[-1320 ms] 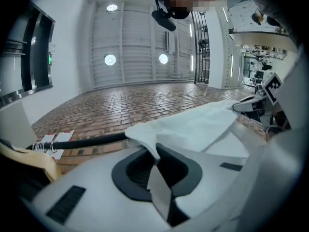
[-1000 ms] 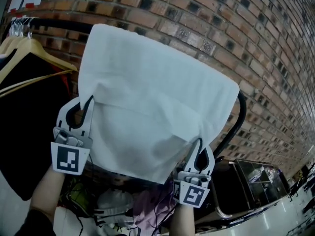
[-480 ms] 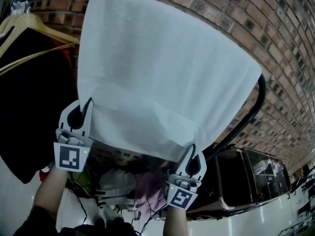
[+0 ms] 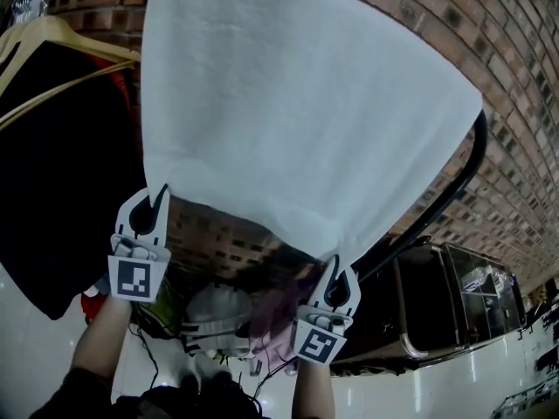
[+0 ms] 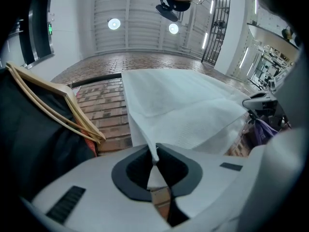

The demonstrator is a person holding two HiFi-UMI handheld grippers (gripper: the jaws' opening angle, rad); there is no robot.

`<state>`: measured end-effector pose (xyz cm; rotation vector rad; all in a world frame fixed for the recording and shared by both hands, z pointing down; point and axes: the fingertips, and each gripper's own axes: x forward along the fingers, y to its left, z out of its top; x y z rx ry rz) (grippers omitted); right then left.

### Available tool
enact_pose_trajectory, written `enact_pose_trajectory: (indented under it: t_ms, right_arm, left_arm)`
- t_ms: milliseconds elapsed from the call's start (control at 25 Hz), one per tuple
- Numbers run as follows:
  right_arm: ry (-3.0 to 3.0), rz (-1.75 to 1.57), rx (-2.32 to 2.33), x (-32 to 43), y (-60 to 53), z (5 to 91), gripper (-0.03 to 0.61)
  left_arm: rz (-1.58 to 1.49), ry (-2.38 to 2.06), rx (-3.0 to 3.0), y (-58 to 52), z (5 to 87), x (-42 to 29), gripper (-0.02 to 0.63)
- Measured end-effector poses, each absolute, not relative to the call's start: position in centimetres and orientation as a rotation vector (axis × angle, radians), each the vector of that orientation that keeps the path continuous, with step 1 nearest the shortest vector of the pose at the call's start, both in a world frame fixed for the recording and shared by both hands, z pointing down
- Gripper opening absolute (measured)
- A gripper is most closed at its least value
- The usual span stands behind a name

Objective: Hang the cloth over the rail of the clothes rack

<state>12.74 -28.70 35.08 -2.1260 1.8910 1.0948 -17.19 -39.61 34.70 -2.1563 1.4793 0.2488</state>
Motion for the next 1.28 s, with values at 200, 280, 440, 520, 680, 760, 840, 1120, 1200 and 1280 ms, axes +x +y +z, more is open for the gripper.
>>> enact_pose_trajectory:
  t_ms: [200,280,440,520,680,760,840,1120,1200,1280]
  right_arm:
    - [1.902,1.06,-2.167,12.8,-28.7,36.2,0.026]
    - [1.895,1.046,-2.16,12.9,-28.6,36.3,0.026]
    - [1.893,1.0,-2.134,13.2,-28.0,36.5,0.046]
    - [1.913,0.958,-2.14,13.3,-27.9,37.4,0.108]
    - [1.977,0.854,-2.178,13.2,-27.9,41.0,0.175]
    - [1.994,0.768,-2.188,13.0,-27.4,42.9,0.175]
    - [2.006,0.684,-2.176,12.5,-26.9,44.4,0.175]
    - [2.058,0.517,-2.107,9.2,-26.8,46.7,0.082]
    - [2.071,0.522,-2.09,8.4,-26.9,46.8,0.012]
    - [2.084,0.508,-2.073,7.6,-27.1,46.9,0.002]
  left_arm:
    - [0.228,1.476,-2.193,-39.9,36.0,-17.2,0.044]
    - [0.244,1.471,-2.197,-39.6,36.1,-17.1,0.044]
    - [0.272,1.484,-2.187,-38.7,36.5,-16.9,0.156]
    - [0.268,1.496,-2.201,-38.2,37.3,-16.8,0.224]
    - [0.209,1.534,-2.259,-37.8,40.5,-16.8,0.278]
    - [0.195,1.548,-2.302,-37.3,42.3,-16.5,0.279]
    - [0.176,1.552,-2.342,-36.5,44.0,-16.2,0.279]
    - [0.159,1.495,-2.507,-34.2,47.6,-13.4,0.097]
    - [0.159,1.491,-2.545,-33.7,48.3,-12.8,0.056]
    - [0.141,1.498,-2.569,-33.4,48.9,-12.3,0.021]
